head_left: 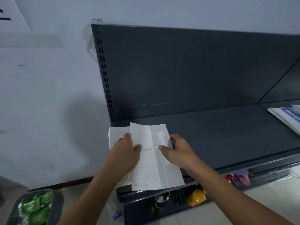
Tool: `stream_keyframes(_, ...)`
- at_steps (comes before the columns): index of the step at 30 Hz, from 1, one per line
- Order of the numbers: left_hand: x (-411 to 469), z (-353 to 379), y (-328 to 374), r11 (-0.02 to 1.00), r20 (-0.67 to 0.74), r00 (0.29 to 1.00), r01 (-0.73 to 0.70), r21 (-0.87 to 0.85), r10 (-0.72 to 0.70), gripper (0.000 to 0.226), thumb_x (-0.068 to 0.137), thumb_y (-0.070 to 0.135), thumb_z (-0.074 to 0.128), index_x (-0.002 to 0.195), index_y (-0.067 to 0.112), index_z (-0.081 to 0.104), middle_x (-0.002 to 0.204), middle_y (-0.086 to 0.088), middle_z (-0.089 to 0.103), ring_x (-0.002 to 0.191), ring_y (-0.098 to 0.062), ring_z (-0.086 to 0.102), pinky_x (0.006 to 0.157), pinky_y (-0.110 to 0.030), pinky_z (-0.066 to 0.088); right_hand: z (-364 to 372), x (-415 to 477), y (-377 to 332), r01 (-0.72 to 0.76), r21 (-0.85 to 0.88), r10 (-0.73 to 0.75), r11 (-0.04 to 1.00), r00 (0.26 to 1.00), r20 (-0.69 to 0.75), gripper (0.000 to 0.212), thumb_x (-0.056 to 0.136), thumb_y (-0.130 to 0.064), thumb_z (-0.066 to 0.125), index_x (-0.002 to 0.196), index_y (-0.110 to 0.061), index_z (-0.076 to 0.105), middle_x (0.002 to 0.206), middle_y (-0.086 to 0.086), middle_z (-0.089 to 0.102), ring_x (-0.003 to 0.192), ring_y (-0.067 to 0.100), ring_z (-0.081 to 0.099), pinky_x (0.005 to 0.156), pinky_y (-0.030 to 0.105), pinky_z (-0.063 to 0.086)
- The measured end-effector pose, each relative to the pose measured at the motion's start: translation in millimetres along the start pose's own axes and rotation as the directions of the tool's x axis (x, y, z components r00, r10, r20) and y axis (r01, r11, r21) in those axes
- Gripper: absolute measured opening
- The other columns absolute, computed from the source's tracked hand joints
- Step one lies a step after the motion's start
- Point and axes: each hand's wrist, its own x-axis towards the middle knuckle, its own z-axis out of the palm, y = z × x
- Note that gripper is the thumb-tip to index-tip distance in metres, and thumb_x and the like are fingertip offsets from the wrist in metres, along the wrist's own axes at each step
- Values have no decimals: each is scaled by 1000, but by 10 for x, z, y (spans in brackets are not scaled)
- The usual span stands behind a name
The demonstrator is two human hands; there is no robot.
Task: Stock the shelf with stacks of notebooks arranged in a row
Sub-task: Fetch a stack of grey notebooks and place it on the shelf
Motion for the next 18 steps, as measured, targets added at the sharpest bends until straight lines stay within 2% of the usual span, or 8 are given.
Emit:
stream_keyframes(2,0,53,82,999,-23,999,-41,3,41,45,100,34,53,136,11,41,122,-6,61,103,-22,59,85,-35,49,-113,-46,27,1,-28,-3,1000,998,-60,35,90,-35,72,120,-24,57,106,-9,70,94,13,70,85,40,61)
stream_keyframes(5,20,177,249,994,-43,993,-110,8,110,50,98,36,56,139,14,39,120,-4,63,92,-16,60,72,-28,49,-294,-129,77,24,-93,-37,995,989,-142,33,93,-33,70,121,-25,55,106,-8,68,94,12,69,79,32,60)
stream_keyframes(10,34,375,683,974,-65,972,-225,37,227,45,99,32,54,137,11,40,122,-6,61,90,-13,50,67,-21,37,-665,-242,206,64,-212,-116,975,964,-241,41,96,-38,64,133,-26,54,120,-5,68,109,20,65,91,39,55)
stream_keyframes(12,48,456,882,959,-65,960,-266,95,273,43,100,32,53,135,10,42,120,-7,62,88,-13,49,70,-23,36,-832,-260,292,71,-252,-140,965,952,-271,40,97,-42,61,133,-27,54,121,-5,68,110,21,64,90,36,53)
stream_keyframes(15,51,643,1222,932,-38,943,-319,173,330,40,100,32,51,131,8,43,121,-9,61,101,-23,58,75,-28,35,-1141,-281,468,41,-285,-135,958,938,-318,40,98,-44,59,133,-27,54,120,-4,68,107,22,65,83,32,50)
stream_keyframes(18,14,881,1613,923,-13,938,-340,179,348,37,100,34,48,129,11,42,123,-9,59,99,-24,55,75,-30,33,-1501,-303,682,9,-307,-123,952,927,-353,42,98,-44,58,134,-24,52,120,-1,69,105,25,66,84,34,52)
